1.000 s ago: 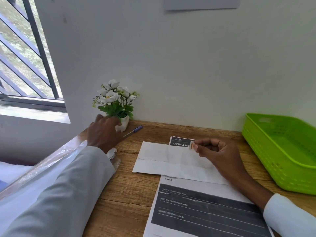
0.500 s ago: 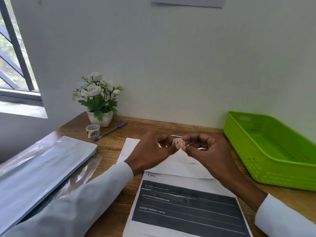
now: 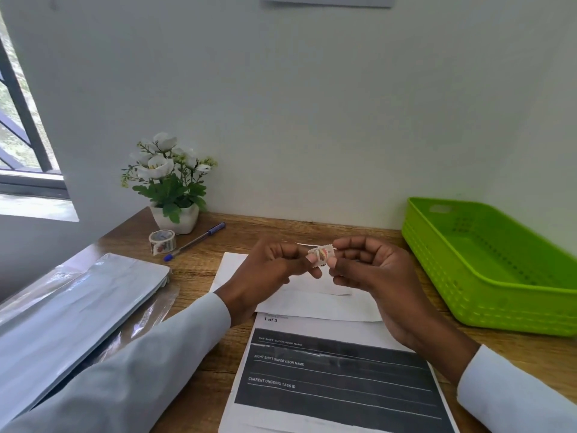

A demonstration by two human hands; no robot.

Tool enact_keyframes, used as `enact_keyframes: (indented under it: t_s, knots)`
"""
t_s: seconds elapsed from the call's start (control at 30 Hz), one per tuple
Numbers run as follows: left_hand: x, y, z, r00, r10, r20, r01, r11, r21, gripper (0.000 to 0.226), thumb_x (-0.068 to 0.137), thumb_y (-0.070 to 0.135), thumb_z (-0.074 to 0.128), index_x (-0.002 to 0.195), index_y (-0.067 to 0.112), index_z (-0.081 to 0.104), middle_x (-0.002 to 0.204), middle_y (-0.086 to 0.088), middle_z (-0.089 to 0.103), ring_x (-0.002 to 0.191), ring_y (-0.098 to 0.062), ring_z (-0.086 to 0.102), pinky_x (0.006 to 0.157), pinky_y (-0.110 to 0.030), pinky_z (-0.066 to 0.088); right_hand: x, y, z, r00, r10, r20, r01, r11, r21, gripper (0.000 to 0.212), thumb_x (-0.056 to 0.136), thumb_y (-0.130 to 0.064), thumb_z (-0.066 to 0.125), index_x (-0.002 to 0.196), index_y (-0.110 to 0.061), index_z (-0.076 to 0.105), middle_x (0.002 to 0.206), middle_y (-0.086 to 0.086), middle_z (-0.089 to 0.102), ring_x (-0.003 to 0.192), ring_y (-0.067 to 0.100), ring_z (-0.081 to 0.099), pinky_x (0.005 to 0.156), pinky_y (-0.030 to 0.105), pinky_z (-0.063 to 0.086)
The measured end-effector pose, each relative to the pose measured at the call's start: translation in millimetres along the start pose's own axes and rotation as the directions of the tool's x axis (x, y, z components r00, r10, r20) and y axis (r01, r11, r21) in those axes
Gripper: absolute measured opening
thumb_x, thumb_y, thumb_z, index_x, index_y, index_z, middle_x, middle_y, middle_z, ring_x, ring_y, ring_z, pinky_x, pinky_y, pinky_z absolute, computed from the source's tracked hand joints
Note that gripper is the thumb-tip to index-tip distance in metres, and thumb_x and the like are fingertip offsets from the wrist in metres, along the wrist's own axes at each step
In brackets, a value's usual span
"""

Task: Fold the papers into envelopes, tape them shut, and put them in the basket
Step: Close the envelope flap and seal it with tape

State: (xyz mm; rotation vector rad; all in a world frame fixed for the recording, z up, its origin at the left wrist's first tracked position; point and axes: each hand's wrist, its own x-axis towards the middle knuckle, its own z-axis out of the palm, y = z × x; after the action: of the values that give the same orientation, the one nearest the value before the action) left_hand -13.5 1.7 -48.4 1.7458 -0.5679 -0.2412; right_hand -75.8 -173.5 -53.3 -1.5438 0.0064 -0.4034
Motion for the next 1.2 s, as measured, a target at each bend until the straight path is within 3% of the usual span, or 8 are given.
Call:
enact_keyframes:
  t_s: [0.17, 0.3, 0.4, 0.53, 0.7, 0.8, 1.03, 1.2]
  knots:
    - [0.1, -0.1, 3.8, 0.998, 0.008, 0.070, -0.008, 1.000, 0.009, 0.020, 0.093, 0.026, 0.058, 0.100, 0.022, 0.076, 0.098, 0.014, 0.074, 0.081, 0.004, 0.062, 0.065, -0.017, 0.043, 5.8, -0.5, -3.6, 0.986, 0.162, -0.026, -0.146, 0.939, 0.310, 0.021, 0.080, 0.000, 0.072, 0.100, -0.004, 0.069, 0.094, 0.013, 0.077, 0.078, 0.020, 0.072, 0.067, 0.028, 0.060]
    - [6.4, -2.0, 5.5, 0.994, 0.085, 0.065, -0.094, 0.985, 0.148, 0.020, 0.091, 0.024, 0.062, 0.107, 0.025, 0.074, 0.099, 0.019, 0.073, 0.087, 0.010, 0.063, 0.062, -0.006, 0.046, 19.4, -10.0, -22.4, 0.982, 0.162, -0.099, -0.113, 0.919, 0.377, 0.012, 0.080, 0.000, 0.070, 0.089, -0.008, 0.068, 0.084, 0.009, 0.075, 0.073, 0.019, 0.071, 0.066, 0.030, 0.061]
    - [16.3, -1.6, 3.7, 0.989, 0.133, 0.072, -0.149, 0.939, 0.310, 0.021, 0.088, 0.026, 0.067, 0.108, 0.026, 0.073, 0.099, 0.014, 0.073, 0.087, 0.001, 0.064, 0.068, -0.007, 0.049, 25.6, -12.3, -40.2, 0.977, 0.163, -0.140, -0.107, 0.935, 0.339, 0.012, 0.077, 0.001, 0.070, 0.084, -0.009, 0.068, 0.083, 0.010, 0.073, 0.072, 0.021, 0.068, 0.066, 0.032, 0.061]
    - [39.4, 0.0, 9.5, 0.978, 0.100, 0.181, -0.195, 0.743, 0.640, 0.035, 0.084, 0.040, 0.069, 0.117, 0.027, 0.067, 0.107, 0.015, 0.068, 0.095, -0.008, 0.061, 0.086, -0.027, 0.054, 28.2, -1.1, -48.9, 0.964, 0.213, -0.157, -0.185, 0.967, 0.177, 0.012, 0.083, 0.003, 0.067, 0.088, -0.008, 0.068, 0.088, 0.011, 0.074, 0.075, 0.019, 0.069, 0.071, 0.035, 0.060]
    - [69.4, -1.9, 26.9, 0.973, 0.055, 0.224, -0.212, 0.597, 0.774, 0.052, 0.080, 0.058, 0.066, 0.125, 0.033, 0.057, 0.126, 0.012, 0.059, 0.114, -0.014, 0.051, 0.097, -0.036, 0.046, 34.4, 13.9, -47.3, 0.954, 0.247, -0.171, -0.240, 0.969, 0.065, 0.011, 0.082, 0.000, 0.073, 0.092, -0.006, 0.072, 0.087, 0.007, 0.075, 0.079, 0.016, 0.069, 0.072, 0.032, 0.060]
    - [82.7, -12.2, 37.5, 0.962, 0.035, 0.272, -0.250, 0.523, 0.815, 0.051, 0.079, 0.062, 0.063, 0.121, 0.032, 0.058, 0.122, 0.010, 0.060, 0.116, -0.018, 0.049, 0.095, -0.033, 0.041, 37.1, 21.1, -47.4, 0.953, 0.241, -0.182, -0.242, 0.970, 0.018, 0.016, 0.082, 0.006, 0.070, 0.093, -0.005, 0.072, 0.090, 0.010, 0.075, 0.080, 0.017, 0.070, 0.070, 0.030, 0.060]
    - [91.0, -33.6, 43.4, 0.970, 0.101, 0.223, -0.225, 0.726, 0.649, 0.044, 0.075, 0.048, 0.075, 0.115, 0.034, 0.065, 0.098, 0.017, 0.054, 0.104, -0.011, 0.044, 0.083, -0.026, 0.036, 41.8, 26.9, -53.7, 0.950, 0.251, -0.183, -0.257, 0.966, -0.010, 0.025, 0.079, 0.010, 0.070, 0.099, -0.004, 0.070, 0.085, 0.010, 0.076, 0.077, 0.018, 0.073, 0.069, 0.028, 0.060]
    - [90.9, -54.5, 45.0, 0.976, 0.192, 0.102, -0.216, 0.815, 0.538, 0.019, 0.078, 0.038, 0.074, 0.096, 0.035, 0.069, 0.096, 0.010, 0.063, 0.100, -0.019, 0.053, 0.087, -0.036, 0.045, 42.7, 30.9, -52.2, 0.950, 0.247, -0.190, -0.253, 0.967, -0.008, 0.029, 0.077, 0.012, 0.071, 0.101, -0.005, 0.068, 0.089, 0.014, 0.075, 0.080, 0.022, 0.072, 0.067, 0.027, 0.060]
